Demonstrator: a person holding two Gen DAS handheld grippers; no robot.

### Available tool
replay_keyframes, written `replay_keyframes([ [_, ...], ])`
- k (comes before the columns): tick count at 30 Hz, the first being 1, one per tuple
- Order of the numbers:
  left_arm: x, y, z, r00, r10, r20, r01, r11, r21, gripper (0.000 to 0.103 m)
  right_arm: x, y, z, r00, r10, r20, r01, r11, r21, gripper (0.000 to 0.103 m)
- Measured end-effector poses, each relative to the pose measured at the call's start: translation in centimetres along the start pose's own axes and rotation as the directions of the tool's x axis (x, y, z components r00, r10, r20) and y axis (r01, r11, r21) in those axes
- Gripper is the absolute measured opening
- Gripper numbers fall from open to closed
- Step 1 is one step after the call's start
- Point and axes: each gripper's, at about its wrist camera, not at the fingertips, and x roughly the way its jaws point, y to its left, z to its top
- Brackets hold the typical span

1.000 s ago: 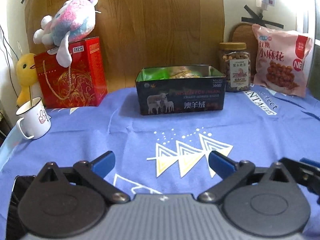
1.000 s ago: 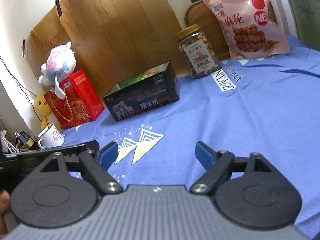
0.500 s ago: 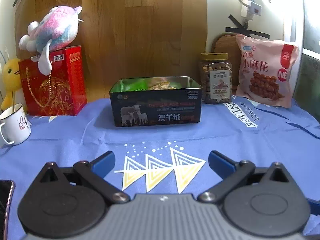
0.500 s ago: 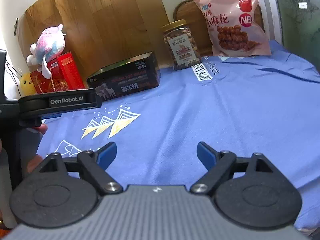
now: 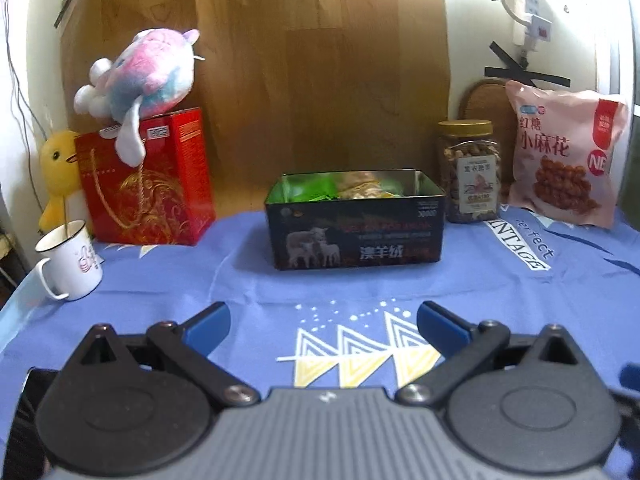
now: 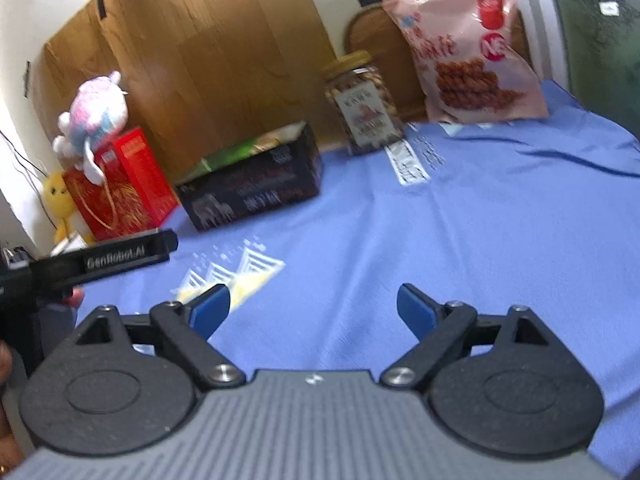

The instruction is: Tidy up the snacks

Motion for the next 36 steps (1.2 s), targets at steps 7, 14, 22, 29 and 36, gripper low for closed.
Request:
replay_keyframes([
  [7, -0.4, 1.6, 0.1, 0.997, 0.064, -0.040, -0.065, 0.998, -0.026, 0.103, 1.5, 2.1, 0.6, 0.996, 0.085, 0.002, -0.085, 0.996, -0.027, 0.096],
  [14, 0.4, 1.7, -0.2, 0.988, 0.140, -0.060, -0.139, 0.990, 0.020, 0.103, 1.8, 2.5, -0.1, 0.992, 0.128, -0.003, -0.128, 0.992, -0.016, 0.096],
  [22, 0.5, 0.9, -0.3, 0.982, 0.185, -0.035, -0.182, 0.980, 0.076, 0.103, 2.4, 2.3, -0.1, 0.991, 0.130, 0.000, -0.130, 0.991, -0.021, 0.096],
  [29, 0.5, 0.1, -0.3, 0.978, 0.206, -0.021, -0.202, 0.972, 0.123, 0.103, 2.7, 1.9, -0.2, 0.992, 0.128, -0.004, -0.128, 0.992, 0.002, 0.096],
  [36, 0.4, -0.6, -0.3, 0.981, 0.194, -0.021, -0.189, 0.972, 0.140, 0.103, 2.6, 1.6, -0.2, 0.992, 0.125, -0.003, -0.125, 0.992, 0.018, 0.096],
])
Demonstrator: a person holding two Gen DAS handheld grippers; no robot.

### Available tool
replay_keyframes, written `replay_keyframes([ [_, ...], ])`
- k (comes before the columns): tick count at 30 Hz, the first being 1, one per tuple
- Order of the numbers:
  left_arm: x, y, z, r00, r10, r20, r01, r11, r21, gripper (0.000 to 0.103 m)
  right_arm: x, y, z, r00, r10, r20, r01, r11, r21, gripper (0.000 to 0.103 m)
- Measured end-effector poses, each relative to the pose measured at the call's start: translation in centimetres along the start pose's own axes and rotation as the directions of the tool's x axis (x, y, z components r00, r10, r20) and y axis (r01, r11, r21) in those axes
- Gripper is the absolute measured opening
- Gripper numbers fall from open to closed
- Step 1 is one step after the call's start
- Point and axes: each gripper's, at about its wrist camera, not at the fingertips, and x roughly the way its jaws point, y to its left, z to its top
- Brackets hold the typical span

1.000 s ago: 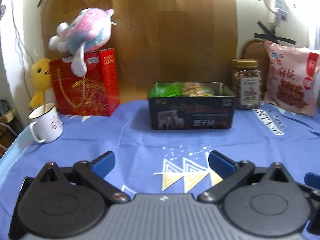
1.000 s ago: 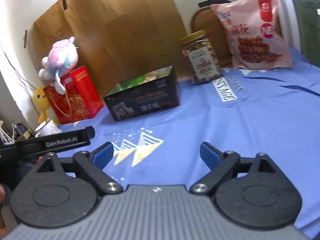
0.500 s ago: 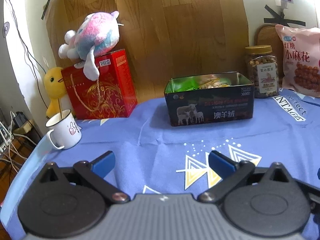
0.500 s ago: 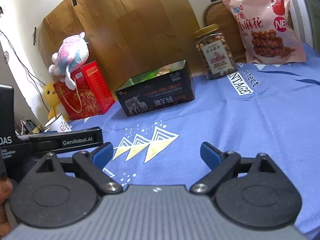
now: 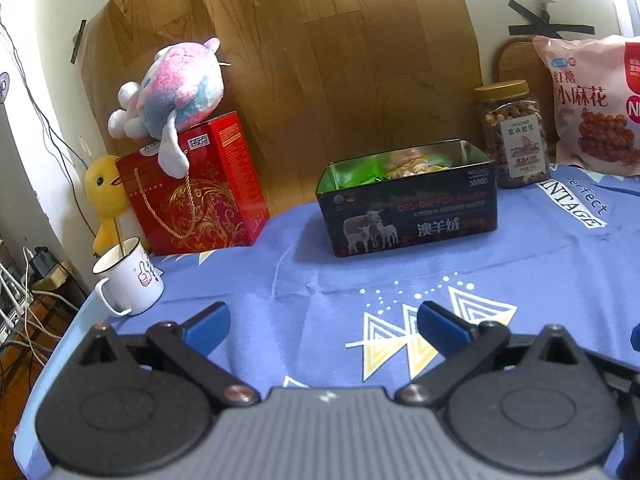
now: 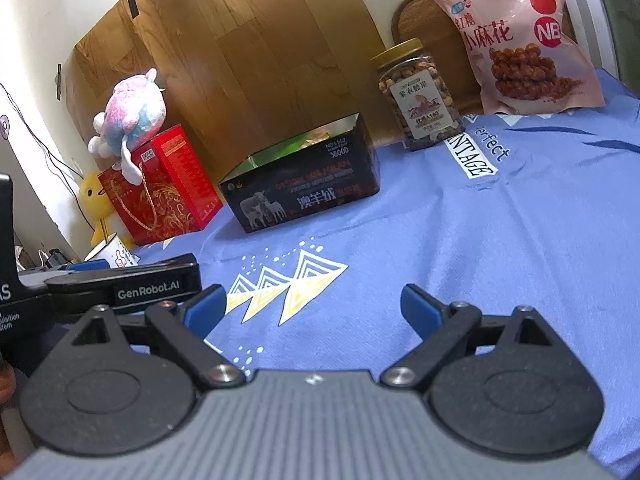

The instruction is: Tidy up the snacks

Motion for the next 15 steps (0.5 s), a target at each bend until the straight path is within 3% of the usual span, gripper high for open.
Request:
replay_keyframes([
  [15, 0.34, -0.48, 0.09, 0.999, -0.013, -0.041, 0.013, 1.000, 0.007, 0.103, -0.26, -0.28, -0.10, 1.000, -0.001, 0.002, 0.001, 1.000, 0.019, 0.096],
])
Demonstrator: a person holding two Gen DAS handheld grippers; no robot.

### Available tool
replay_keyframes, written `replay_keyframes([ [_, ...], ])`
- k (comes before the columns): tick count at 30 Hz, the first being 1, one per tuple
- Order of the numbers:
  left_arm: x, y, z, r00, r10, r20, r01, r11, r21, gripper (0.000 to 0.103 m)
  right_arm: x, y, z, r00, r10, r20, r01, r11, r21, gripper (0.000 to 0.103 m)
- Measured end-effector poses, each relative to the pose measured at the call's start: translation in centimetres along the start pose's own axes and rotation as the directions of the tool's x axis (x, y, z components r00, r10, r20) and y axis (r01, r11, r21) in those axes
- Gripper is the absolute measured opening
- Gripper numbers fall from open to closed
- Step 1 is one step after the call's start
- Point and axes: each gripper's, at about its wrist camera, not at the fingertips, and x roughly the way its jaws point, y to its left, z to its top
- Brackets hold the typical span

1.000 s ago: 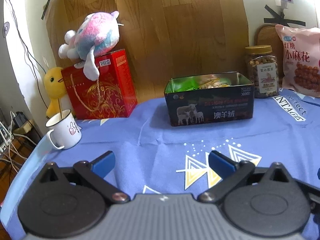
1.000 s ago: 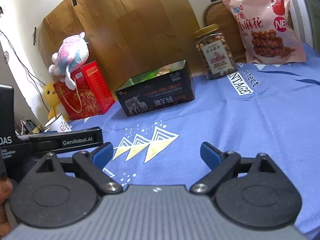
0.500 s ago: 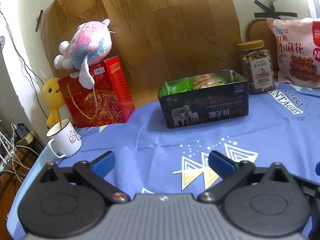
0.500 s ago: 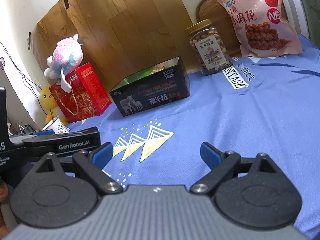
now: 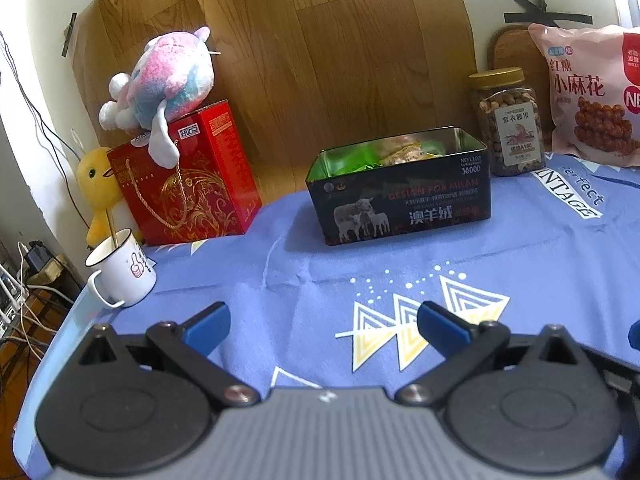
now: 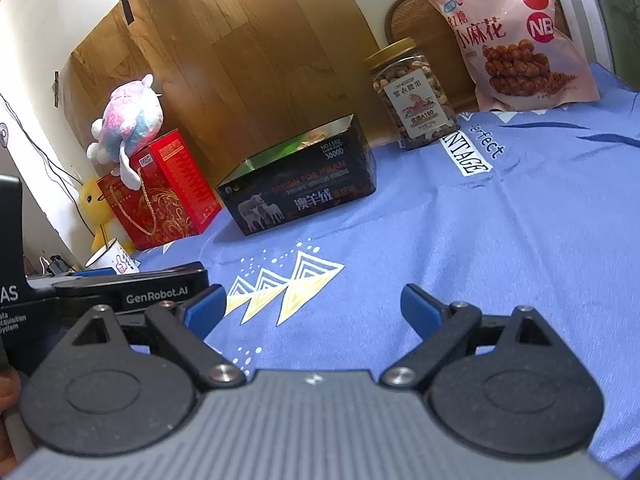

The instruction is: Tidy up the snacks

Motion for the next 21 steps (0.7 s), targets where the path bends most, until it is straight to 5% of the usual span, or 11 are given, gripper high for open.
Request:
replay_keyframes([
  [21, -0.35, -0.28, -0.05, 1.000, -0.023, -0.015, 0.023, 1.000, 0.005, 0.103, -0.40, -0.17, -0.12, 1.000, 0.000, 0.012, 0.000, 1.000, 0.016, 0.096],
])
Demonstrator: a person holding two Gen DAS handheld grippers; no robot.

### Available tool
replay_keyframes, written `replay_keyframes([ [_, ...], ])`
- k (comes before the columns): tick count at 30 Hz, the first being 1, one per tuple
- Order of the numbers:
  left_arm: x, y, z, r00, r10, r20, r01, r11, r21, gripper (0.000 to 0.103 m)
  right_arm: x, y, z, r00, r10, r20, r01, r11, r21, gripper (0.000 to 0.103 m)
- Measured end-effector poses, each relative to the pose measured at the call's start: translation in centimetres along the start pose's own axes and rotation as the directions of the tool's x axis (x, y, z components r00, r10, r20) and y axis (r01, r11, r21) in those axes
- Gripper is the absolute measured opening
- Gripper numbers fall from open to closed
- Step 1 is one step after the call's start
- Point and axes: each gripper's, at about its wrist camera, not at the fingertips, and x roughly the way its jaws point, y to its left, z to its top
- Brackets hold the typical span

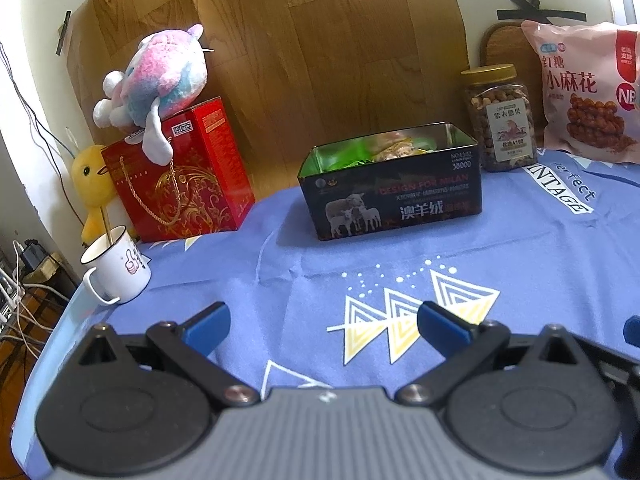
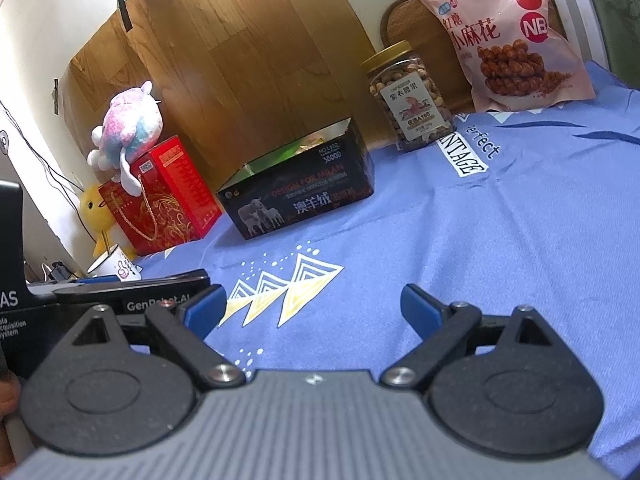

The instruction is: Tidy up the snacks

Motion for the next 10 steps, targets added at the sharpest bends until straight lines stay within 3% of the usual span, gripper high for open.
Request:
replay_keyframes([
  [3, -0.08, -0.02, -0.02, 1.000, -0.020, 0.013, 0.020, 1.000, -0.007, 0.103, -0.06, 0.03, -0.01, 1.000, -0.007, 0.005, 0.007, 1.000, -0.008, 0.096],
  [6, -0.30, 0.34, -0.08, 0.994, -0.103, 0.027, 0.104, 0.994, -0.035, 0.102, 0.02, -0.08, -0.14, 1.000, -0.023, 0.006, 0.024, 1.000, -0.010, 0.096],
  [10, -0.30, 0.49, 0.16, 0.989, -0.144, 0.034, 0.145, 0.988, -0.048, 0.103, 0.20, -0.19, -0.14, 1.000, -0.028, -0.001, 0.028, 1.000, -0.006, 0.096],
])
